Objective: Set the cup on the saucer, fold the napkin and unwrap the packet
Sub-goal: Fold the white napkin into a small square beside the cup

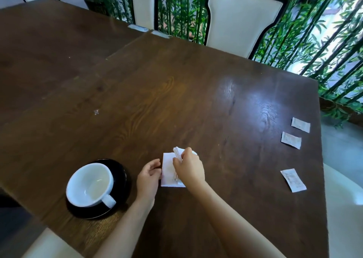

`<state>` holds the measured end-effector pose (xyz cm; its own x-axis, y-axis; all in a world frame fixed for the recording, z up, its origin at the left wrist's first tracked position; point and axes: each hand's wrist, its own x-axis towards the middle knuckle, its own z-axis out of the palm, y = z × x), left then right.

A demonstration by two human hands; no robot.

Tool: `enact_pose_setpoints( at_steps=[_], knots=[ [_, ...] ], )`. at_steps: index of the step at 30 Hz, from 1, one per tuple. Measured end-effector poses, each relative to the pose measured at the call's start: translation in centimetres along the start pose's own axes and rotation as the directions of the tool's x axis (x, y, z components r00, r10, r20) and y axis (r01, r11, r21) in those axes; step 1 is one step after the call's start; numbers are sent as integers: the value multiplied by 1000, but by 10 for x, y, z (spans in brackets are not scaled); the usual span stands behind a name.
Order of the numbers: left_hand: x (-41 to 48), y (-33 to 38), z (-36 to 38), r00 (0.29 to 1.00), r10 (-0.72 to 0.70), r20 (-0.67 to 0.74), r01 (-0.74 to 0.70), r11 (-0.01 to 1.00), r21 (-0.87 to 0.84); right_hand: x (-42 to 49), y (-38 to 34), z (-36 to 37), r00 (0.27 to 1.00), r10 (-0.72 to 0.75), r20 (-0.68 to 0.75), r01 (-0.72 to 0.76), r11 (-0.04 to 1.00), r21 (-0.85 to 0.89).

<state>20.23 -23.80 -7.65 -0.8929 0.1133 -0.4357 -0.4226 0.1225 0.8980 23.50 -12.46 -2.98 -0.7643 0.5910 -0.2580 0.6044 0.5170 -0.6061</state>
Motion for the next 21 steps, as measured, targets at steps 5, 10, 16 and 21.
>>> enact_pose_setpoints(
  at_steps=[5,10,16,21],
  knots=[
    [9,-4,-4,995,-30,90,23,997,78,-1,-11,18,999,4,34,-3,999,-41],
    [7,-3,-8,993,31,112,-43,994,101,-5,-6,24,993,-42,107,48,998,-50],
    [-6,0,3,945,315,86,-319,837,445,-11,21,14,924,-221,313,183,972,146],
    [-13,2,10,928,355,111,-352,743,569,-8,41,-4,989,114,-97,-56,881,470]
  ],
)
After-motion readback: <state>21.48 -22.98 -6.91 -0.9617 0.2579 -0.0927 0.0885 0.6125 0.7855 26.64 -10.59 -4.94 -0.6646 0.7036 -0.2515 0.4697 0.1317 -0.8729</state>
